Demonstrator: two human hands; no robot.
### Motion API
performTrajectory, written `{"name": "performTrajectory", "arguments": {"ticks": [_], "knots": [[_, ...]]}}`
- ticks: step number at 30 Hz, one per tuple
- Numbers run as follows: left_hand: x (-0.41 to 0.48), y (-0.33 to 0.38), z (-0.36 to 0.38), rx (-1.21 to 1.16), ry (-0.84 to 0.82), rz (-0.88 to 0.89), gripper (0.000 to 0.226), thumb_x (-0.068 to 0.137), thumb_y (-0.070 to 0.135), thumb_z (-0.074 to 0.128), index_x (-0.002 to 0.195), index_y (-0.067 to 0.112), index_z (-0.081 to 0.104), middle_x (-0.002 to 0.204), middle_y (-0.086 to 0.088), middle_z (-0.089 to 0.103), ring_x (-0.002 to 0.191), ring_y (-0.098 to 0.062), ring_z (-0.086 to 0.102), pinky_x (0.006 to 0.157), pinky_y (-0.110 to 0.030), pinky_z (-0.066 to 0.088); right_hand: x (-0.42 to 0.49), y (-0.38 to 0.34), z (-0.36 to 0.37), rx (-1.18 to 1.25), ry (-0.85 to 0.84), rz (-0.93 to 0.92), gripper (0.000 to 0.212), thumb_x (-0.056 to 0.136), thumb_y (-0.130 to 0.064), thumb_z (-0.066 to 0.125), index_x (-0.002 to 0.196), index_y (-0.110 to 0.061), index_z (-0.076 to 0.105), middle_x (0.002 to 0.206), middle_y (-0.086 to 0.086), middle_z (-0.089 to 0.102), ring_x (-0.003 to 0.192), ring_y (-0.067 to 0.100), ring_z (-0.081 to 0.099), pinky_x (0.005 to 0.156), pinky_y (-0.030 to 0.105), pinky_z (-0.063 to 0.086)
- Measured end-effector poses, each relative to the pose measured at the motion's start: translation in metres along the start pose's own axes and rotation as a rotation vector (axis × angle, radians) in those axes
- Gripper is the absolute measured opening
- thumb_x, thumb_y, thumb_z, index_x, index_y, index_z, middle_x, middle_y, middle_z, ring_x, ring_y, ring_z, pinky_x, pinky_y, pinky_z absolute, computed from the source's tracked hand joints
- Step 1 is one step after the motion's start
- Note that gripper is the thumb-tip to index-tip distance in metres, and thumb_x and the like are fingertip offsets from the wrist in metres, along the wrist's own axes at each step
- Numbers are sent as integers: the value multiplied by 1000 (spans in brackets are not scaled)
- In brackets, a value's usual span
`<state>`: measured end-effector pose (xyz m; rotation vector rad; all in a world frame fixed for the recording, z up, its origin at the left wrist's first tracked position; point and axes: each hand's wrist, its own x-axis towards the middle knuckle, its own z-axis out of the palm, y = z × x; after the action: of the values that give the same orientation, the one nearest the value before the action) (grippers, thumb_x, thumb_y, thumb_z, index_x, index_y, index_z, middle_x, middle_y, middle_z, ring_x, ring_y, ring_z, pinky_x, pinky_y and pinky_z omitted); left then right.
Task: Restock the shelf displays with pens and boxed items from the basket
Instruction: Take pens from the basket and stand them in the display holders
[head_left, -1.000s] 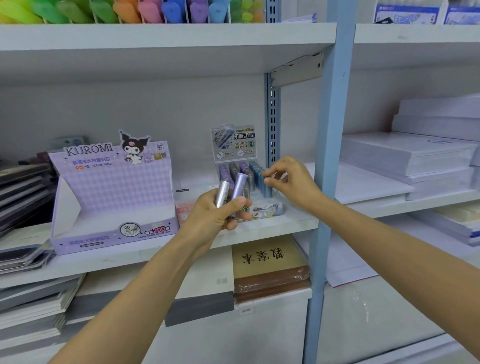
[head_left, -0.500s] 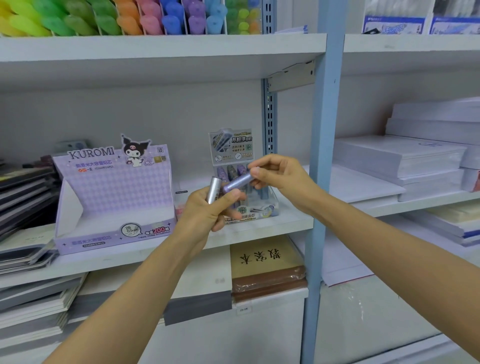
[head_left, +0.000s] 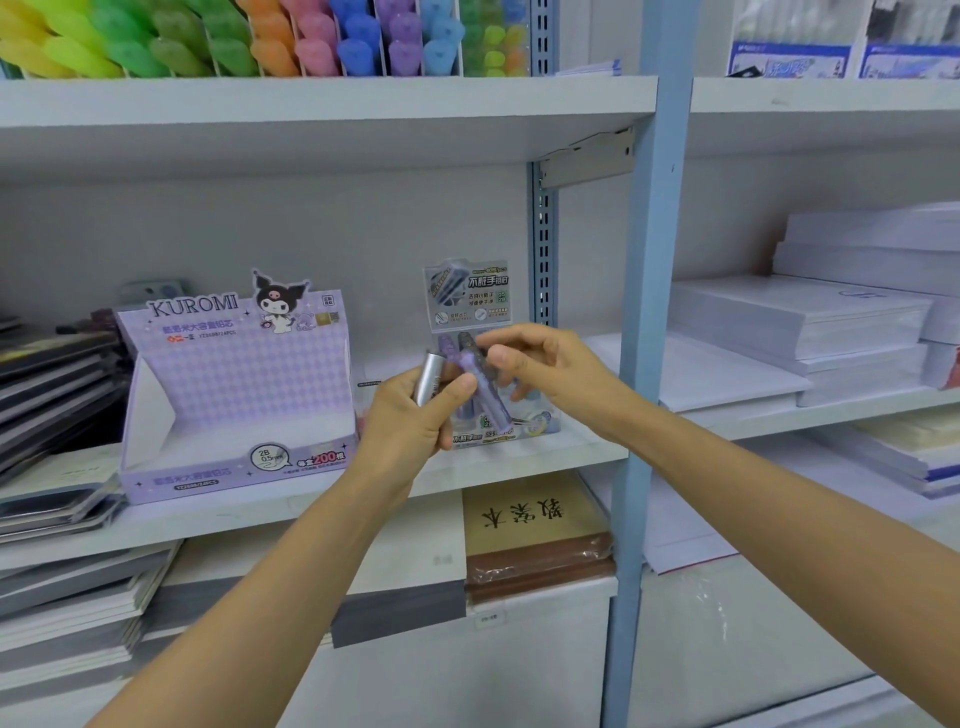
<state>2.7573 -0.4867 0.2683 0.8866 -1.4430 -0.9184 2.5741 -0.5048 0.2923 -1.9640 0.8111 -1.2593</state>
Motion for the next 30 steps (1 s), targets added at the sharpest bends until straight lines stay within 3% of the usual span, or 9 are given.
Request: {"name": "performTrajectory", "arguments": {"ticks": [5, 8, 11, 14, 17, 21, 30], "knots": [[-4, 5, 7, 64, -54, 32, 6, 91, 21, 65, 92, 14, 66, 53, 7, 56, 37, -5, 36, 38, -14, 32, 5, -4, 2, -117, -51, -45, 19, 93, -14, 63, 110, -12, 70, 103, 1, 70, 95, 8, 65, 77, 19, 51], [-2, 6, 5, 54, -15, -15, 22, 95, 29, 60, 83, 10, 59, 58, 1, 43, 38, -7, 31, 37, -16, 27, 9, -4, -5, -94, 98, -65, 17, 93, -12, 62, 109, -11, 68, 101, 5, 69, 89, 8, 64, 79, 19, 52], [2, 4, 2, -26, -7, -119, 28, 98, 27, 48, 97, 1, 59, 64, 0, 42, 43, -10, 31, 41, -21, 24, 17, 1, -17, -119, 305, -72, 15, 93, -10, 61, 108, -9, 66, 100, 9, 68, 87, 11, 62, 77, 20, 53], [5, 0, 1, -67, -19, -147, 27, 98, 16, 37, 101, 10, 64, 67, 0, 47, 49, -10, 39, 48, -24, 30, 27, 12, -26, -224, 407, -38, 17, 92, -11, 63, 109, -5, 67, 102, 10, 68, 92, 19, 61, 87, 30, 54], [5, -5, -1, -42, -41, -103, 25, 103, 17, 40, 112, 13, 62, 72, 1, 52, 55, -9, 45, 51, -22, 39, 36, 23, -27, -323, 386, -6, 17, 92, -11, 64, 108, -7, 67, 99, 4, 67, 90, 17, 61, 86, 27, 52], [5, -10, -4, -24, -64, -61, 24, 102, 20, 46, 121, 12, 59, 82, -4, 54, 65, -13, 49, 59, -25, 46, 47, 34, -20, -417, 329, 8, 15, 91, -10, 65, 105, -12, 68, 91, -3, 65, 86, 11, 60, 76, 12, 47], [7, -16, -4, -49, -79, -77, 24, 99, 11, 52, 122, 11, 58, 80, -4, 58, 68, -13, 51, 61, -22, 51, 44, 41, -22, -481, 208, -23, 19, 92, -10, 63, 110, -8, 68, 96, -2, 67, 90, 9, 61, 79, 7, 45]]}}
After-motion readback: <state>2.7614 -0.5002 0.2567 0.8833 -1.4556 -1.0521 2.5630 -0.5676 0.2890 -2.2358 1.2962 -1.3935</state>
